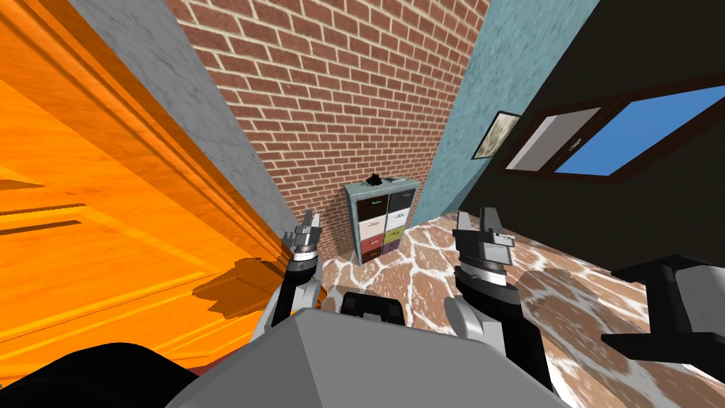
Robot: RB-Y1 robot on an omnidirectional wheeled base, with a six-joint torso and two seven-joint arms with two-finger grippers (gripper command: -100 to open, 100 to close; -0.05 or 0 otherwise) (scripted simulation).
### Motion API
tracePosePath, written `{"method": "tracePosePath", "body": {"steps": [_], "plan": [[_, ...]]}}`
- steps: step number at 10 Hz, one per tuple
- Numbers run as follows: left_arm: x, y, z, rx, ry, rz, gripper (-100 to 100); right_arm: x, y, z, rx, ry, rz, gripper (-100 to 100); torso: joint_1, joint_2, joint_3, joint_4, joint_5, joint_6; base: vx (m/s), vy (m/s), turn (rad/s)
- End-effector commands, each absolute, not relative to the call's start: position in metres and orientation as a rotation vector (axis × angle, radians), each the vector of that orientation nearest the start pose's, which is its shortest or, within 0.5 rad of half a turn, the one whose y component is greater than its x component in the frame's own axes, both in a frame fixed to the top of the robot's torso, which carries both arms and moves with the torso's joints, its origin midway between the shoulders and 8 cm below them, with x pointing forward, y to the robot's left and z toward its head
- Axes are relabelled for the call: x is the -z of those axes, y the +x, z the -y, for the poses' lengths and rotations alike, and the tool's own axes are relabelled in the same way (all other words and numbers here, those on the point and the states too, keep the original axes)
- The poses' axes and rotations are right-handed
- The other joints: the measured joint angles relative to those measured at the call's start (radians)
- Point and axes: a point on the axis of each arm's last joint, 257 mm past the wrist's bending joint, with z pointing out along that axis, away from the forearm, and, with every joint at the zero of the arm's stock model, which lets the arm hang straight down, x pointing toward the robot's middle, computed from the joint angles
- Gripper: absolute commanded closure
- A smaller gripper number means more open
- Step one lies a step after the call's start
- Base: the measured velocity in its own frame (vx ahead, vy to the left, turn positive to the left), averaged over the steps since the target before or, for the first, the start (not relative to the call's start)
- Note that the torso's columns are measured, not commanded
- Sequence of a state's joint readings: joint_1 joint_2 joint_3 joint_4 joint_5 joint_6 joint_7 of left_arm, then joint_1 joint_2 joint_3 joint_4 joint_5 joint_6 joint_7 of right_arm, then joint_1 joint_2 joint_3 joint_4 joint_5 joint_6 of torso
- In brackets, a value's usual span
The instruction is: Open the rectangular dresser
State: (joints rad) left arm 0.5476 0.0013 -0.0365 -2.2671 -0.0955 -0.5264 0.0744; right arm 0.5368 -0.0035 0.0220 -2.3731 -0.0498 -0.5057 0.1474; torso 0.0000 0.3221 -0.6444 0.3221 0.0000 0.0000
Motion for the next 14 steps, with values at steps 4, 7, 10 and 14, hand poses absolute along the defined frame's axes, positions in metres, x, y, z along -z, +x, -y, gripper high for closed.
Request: {"method": "tracePosePath", "body": {"steps": [4, 7, 10, 14], "plan": [[-0.007, 0.342, -0.260, 1.328, -0.654, -0.675, 0, -0.055, 0.321, 0.277, -1.220, 0.584, -0.574, 0, 0.000, 0.296, -0.590, 0.295, 0.000, 0.000, 0.000, 0.000, 0.000], [0.006, 0.348, -0.256, 1.323, -0.624, -0.749, -100, -0.055, 0.321, 0.277, -1.220, 0.585, -0.574, 0, -0.002, 0.411, -0.827, 0.411, 0.000, 0.000, 0.033, -0.033, 0.016], [0.025, 0.355, -0.257, 1.310, -0.620, -0.807, -100, -0.055, 0.321, 0.277, -1.220, 0.585, -0.574, 0, -0.001, 0.415, -0.832, 0.415, 0.000, 0.000, 0.066, -0.069, 0.026], [0.056, 0.367, -0.266, 1.284, -0.648, -0.862, -100, -0.055, 0.321, 0.277, -1.220, 0.585, -0.574, 0, 0.000, 0.415, -0.832, 0.416, 0.000, 0.000, 0.086, -0.115, 0.035]]}}
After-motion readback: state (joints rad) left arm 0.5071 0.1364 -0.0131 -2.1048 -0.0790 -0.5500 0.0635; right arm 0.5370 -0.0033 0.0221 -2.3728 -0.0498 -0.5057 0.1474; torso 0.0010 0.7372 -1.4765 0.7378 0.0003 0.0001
